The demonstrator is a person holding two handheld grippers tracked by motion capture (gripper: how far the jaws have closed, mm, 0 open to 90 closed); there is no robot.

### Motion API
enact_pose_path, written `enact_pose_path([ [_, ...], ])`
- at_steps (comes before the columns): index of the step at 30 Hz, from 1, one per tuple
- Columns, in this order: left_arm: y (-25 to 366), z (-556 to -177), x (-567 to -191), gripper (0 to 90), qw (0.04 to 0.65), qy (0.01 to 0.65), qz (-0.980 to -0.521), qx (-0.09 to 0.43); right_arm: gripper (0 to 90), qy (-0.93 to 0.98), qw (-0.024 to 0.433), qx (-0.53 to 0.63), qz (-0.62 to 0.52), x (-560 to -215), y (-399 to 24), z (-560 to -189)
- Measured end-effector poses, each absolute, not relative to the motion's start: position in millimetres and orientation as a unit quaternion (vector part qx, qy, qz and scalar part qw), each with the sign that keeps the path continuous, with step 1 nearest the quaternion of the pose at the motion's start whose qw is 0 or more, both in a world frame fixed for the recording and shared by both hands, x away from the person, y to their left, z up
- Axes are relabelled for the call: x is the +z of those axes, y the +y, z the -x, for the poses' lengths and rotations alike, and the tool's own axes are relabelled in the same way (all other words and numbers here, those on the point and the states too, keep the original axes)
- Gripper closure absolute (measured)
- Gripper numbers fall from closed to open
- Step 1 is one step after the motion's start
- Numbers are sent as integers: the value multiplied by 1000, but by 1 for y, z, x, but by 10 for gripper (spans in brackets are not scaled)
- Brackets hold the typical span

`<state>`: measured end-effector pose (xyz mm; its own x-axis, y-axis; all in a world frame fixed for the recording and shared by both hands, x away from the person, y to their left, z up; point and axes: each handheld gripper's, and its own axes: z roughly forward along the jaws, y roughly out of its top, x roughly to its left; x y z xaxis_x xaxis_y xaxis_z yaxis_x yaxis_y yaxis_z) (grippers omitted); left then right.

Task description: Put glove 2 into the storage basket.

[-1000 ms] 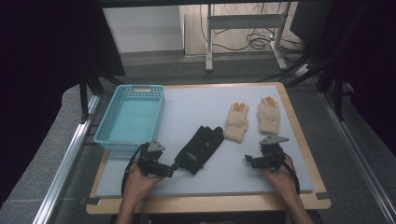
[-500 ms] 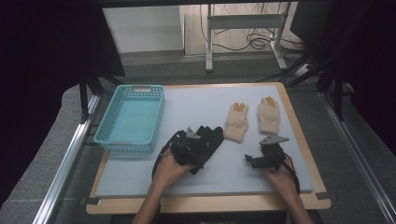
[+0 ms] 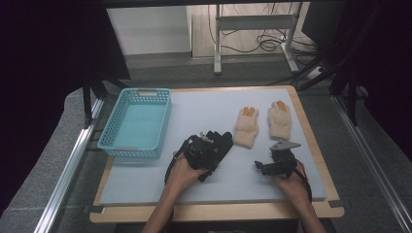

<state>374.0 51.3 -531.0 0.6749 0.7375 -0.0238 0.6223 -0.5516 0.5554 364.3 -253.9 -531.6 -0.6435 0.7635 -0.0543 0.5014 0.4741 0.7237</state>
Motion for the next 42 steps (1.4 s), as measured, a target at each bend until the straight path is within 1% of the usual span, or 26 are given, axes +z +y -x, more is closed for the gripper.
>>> enact_pose_path([
  [5,49,-370,-531,1,274,384,-875,108,133,838,189,347,-378,-532,-254,-364],
  [6,50,-370,-530,16,275,388,-873,109,133,838,189,347,-378,-532,-254,-364],
  [8,54,-371,-527,91,277,395,-869,111,133,837,189,347,-378,-532,-254,-364],
  [10,58,-372,-524,217,278,400,-866,114,133,837,189,347,-379,-532,-254,-364],
  [16,69,-374,-520,522,276,400,-865,129,133,837,189,347,-379,-532,-254,-364],
  [17,70,-375,-520,566,278,400,-864,129,133,837,189,347,-379,-532,-254,-364],
  [19,71,-375,-518,600,283,404,-861,125,133,837,189,347,-379,-532,-254,-364],
  [21,73,-376,-516,620,287,403,-860,124,133,837,189,347,-379,-532,-254,-364],
  [26,80,-382,-501,619,293,413,-851,134,133,837,189,347,-379,-532,-254,-364],
  [29,88,-386,-485,608,307,424,-840,141,133,837,189,347,-379,-532,-254,-364],
  [34,101,-393,-460,603,311,436,-832,148,133,837,189,347,-379,-532,-254,-364],
  [42,139,-406,-426,596,302,462,-815,175,133,837,189,347,-379,-532,-254,-364],
])
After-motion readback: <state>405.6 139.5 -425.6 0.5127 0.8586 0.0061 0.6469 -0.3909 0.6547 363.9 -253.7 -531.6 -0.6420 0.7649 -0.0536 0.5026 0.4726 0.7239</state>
